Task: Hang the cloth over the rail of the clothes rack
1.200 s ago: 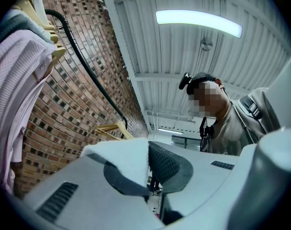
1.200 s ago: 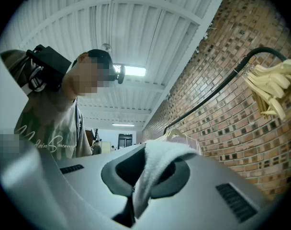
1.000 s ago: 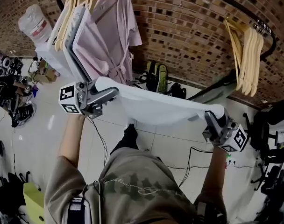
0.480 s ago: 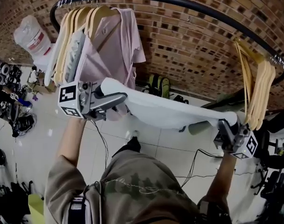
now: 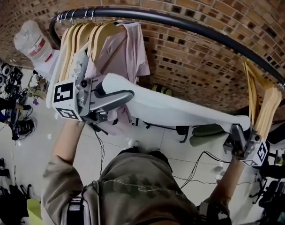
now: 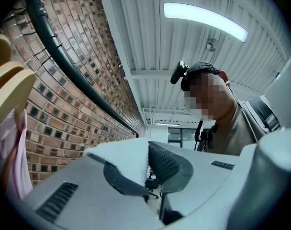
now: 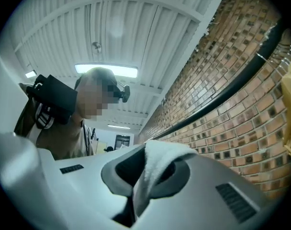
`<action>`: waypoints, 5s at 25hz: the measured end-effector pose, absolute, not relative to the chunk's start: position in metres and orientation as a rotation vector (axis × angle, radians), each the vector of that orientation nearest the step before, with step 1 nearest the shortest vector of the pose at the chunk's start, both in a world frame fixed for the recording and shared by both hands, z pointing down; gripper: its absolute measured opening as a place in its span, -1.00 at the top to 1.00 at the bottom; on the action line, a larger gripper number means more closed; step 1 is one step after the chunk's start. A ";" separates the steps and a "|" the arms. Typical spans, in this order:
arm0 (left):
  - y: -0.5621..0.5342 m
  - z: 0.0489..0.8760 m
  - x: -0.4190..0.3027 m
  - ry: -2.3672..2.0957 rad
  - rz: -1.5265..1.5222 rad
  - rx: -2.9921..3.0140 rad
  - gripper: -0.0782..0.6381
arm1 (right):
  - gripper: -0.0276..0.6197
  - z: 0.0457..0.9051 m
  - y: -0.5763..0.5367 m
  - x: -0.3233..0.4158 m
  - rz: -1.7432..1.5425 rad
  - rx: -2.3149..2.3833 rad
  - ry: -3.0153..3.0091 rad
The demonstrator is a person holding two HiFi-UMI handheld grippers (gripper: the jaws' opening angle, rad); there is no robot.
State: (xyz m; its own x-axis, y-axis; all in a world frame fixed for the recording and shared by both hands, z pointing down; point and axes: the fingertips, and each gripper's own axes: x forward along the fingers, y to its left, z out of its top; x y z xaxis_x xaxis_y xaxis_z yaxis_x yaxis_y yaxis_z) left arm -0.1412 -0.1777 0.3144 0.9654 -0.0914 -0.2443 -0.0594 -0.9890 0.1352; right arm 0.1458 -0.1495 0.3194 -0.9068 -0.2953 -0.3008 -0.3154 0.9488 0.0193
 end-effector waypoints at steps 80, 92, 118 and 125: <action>-0.459 0.020 -0.116 -0.234 -0.370 3.001 0.73 | 0.86 0.005 -0.424 0.169 0.261 -0.333 2.910; -0.499 0.033 -0.123 -0.358 -0.310 2.965 0.73 | 0.86 0.032 -0.462 0.153 0.178 -0.438 2.982; -0.532 0.156 -0.115 -0.449 0.078 2.782 0.73 | 0.86 0.134 -0.508 0.157 -0.221 -0.518 3.110; -0.514 0.161 -0.102 -0.309 0.176 2.847 0.56 | 0.42 0.137 -0.499 0.152 -0.317 -0.471 3.132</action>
